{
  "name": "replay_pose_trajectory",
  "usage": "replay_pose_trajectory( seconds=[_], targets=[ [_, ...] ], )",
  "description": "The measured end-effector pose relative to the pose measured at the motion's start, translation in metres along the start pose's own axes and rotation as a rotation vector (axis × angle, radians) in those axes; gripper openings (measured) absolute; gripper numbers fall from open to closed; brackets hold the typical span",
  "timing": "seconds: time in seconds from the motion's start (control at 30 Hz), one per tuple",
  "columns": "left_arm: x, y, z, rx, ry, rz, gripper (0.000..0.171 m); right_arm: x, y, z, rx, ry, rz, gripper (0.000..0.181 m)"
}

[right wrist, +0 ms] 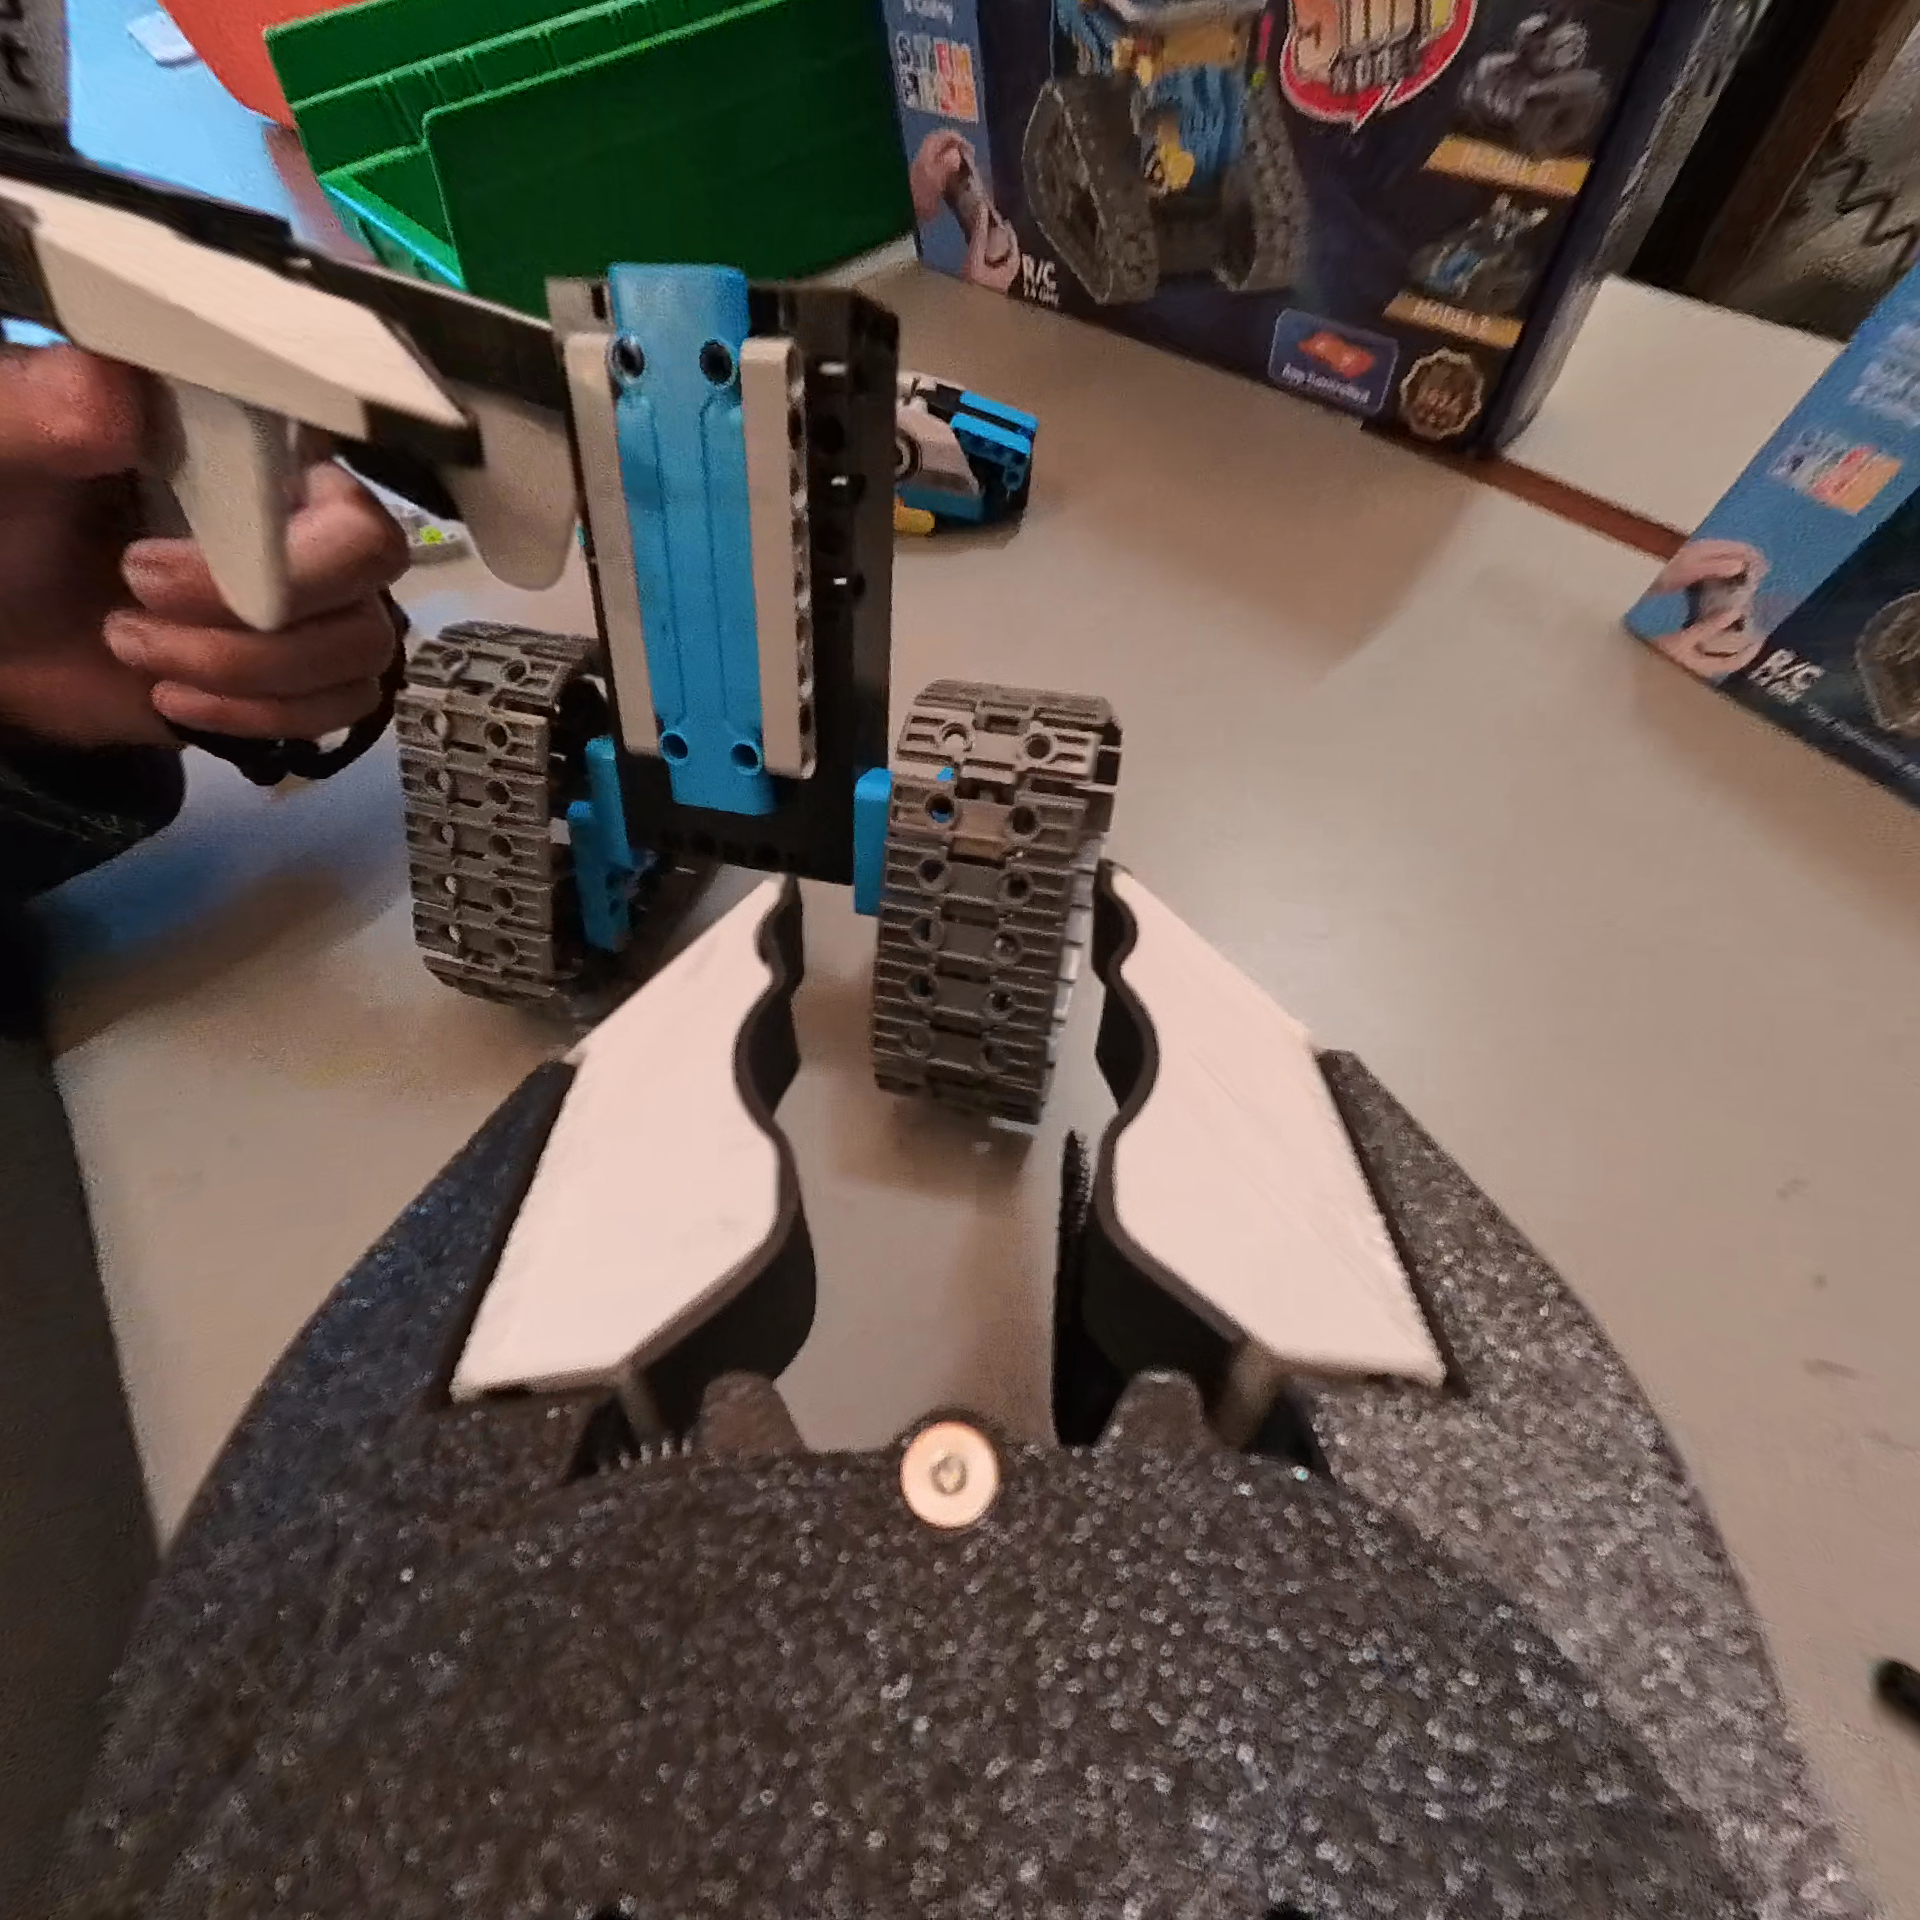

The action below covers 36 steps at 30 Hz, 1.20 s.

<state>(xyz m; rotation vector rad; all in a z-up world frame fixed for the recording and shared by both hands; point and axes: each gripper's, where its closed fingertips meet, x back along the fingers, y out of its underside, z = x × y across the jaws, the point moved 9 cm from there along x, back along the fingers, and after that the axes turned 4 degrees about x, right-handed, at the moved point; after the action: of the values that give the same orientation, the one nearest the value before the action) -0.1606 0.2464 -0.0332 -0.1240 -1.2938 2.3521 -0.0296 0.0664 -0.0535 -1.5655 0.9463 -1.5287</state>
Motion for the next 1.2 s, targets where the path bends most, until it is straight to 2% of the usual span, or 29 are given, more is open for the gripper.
replay_pose_trajectory(
  seconds=[0.07, 0.1, 0.17, 0.2, 0.27, 0.43, 0.57, 0.8, 1.0, 1.2],
  targets=[
    [-0.009, 0.005, 0.003, -0.031, -0.009, -0.070, 0.071, -0.007, 0.002, -0.004, 0.032, 0.060, -0.031, 0.052],
    [-0.015, 0.009, 0.005, -0.057, -0.015, -0.122, 0.070, -0.010, 0.003, -0.005, 0.056, 0.115, -0.054, 0.045],
    [-0.026, 0.015, 0.008, -0.134, -0.052, -0.212, 0.057, -0.016, 0.003, -0.007, 0.095, 0.182, -0.075, 0.041],
    [-0.030, 0.018, 0.009, -0.171, -0.071, -0.246, 0.050, -0.017, 0.003, -0.007, 0.103, 0.191, -0.068, 0.041],
    [-0.033, 0.018, 0.010, -0.202, -0.123, -0.282, 0.052, -0.018, 0.002, -0.005, 0.081, 0.177, -0.065, 0.040],
    [-0.027, 0.016, 0.010, -0.131, -0.096, -0.271, 0.035, -0.017, 0.000, 0.006, -0.028, 0.087, -0.070, 0.039],
    [-0.026, 0.017, 0.011, -0.104, -0.091, -0.251, 0.035, -0.014, -0.002, 0.004, 0.000, 0.142, -0.069, 0.039],
    [-0.027, 0.018, 0.013, -0.089, -0.099, -0.259, 0.035, -0.012, 0.000, 0.008, -0.003, 0.151, -0.074, 0.039],
    [-0.022, 0.019, 0.016, -0.134, -0.040, -0.235, 0.034, -0.007, -0.001, 0.011, -0.035, -0.019, -0.016, 0.040],
    [-0.007, 0.017, 0.033, -0.351, 0.076, -0.174, 0.033, 0.027, -0.023, 0.009, -0.188, -0.377, 0.273, 0.042]
  ],
)
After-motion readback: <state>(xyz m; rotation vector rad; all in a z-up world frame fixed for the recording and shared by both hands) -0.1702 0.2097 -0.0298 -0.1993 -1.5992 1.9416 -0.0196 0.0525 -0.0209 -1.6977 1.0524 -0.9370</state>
